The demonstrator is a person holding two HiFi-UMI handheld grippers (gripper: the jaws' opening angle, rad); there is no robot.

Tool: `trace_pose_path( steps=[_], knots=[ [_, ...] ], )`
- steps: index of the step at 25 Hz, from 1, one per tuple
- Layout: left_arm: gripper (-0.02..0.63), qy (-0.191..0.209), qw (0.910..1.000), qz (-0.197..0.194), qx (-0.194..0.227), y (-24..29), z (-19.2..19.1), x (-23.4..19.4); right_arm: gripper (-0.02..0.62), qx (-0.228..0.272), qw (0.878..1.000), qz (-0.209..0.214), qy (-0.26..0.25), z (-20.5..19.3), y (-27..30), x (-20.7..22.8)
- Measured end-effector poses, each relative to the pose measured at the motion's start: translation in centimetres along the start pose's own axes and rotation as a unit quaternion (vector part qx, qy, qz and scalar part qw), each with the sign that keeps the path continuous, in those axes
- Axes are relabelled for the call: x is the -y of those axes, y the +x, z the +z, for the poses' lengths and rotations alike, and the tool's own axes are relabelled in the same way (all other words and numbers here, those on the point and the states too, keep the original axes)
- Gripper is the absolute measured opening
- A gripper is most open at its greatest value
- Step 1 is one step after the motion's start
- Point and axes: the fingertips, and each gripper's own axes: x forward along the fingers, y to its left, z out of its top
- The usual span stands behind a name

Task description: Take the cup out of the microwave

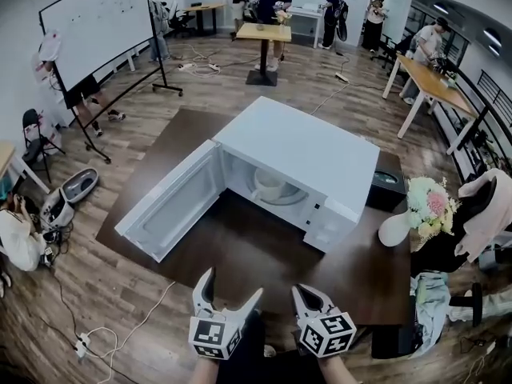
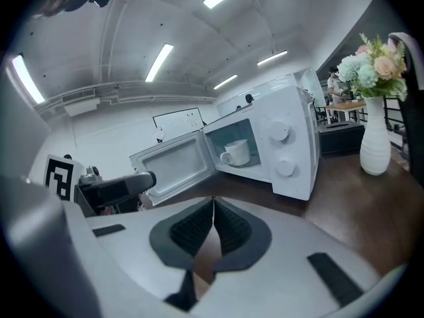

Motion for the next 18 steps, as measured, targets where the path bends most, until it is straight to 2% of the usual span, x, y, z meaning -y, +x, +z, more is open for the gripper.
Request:
trace_pose_path(
  steps=[6,18],
  knots=[
    [0.489,0.000,0.9996,-0.026,-0.006,4.5,1.0,-2.7,-0.005,0.001,1.000,-0.015,0.000,1.8,3.5,0.4],
    [0.489,0.013,0.9958,-0.089,-0.017,12.2,2.8,-4.8,-0.005,0.013,0.998,-0.065,0.010,4.9,7.2,2.7]
  ],
)
